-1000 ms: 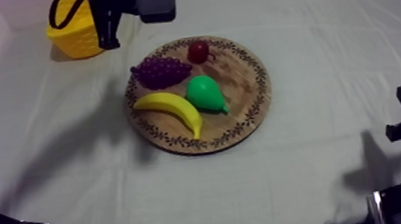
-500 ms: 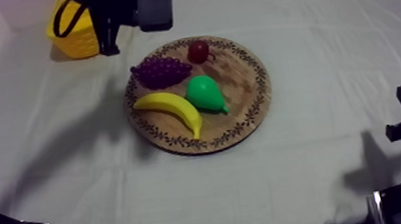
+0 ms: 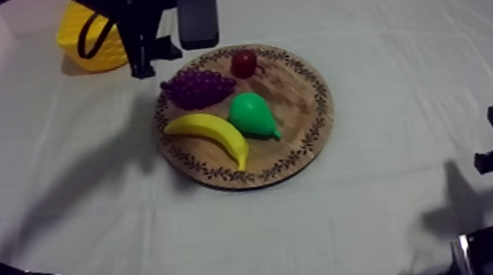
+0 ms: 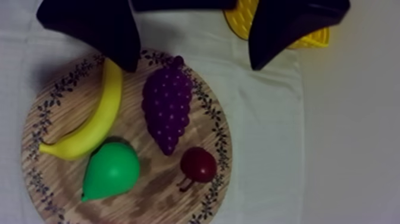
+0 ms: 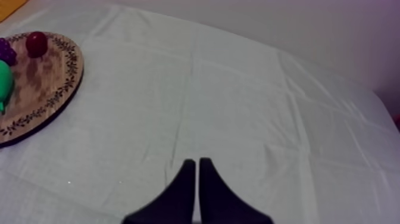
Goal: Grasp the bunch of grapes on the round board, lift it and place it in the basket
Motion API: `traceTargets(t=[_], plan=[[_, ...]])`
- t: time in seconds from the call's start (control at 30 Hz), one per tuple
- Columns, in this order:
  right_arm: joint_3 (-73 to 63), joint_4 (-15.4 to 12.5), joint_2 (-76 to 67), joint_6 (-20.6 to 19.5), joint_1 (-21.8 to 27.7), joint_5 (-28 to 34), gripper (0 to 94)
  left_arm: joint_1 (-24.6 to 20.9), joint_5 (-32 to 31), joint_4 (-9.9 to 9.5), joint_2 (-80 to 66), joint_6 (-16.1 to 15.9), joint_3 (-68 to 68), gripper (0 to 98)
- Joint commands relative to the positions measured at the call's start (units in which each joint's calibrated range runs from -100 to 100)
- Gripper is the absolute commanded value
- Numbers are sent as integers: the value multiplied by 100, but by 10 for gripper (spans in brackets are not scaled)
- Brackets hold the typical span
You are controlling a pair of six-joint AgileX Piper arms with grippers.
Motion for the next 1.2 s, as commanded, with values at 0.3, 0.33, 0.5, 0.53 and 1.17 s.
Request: traceTargets(t=[0.3,0.33,0.5,0.53,1.17], plan=[[-1,1,-2,1,1,1,5,2,-479,-5,652,96,133,678],[-1,1,-2,1,1,1,5,2,-515,-5,755,102,118,677],[-1,1,-2,1,1,1,5,8,-737,-3,1294,126,0,667],[-1,1,-2,1,1,1,5,4,-778,-3,1404,132,-29,664],[-1,1,-2,1,1,1,5,-327,-1121,104,3094,98,-828,628]])
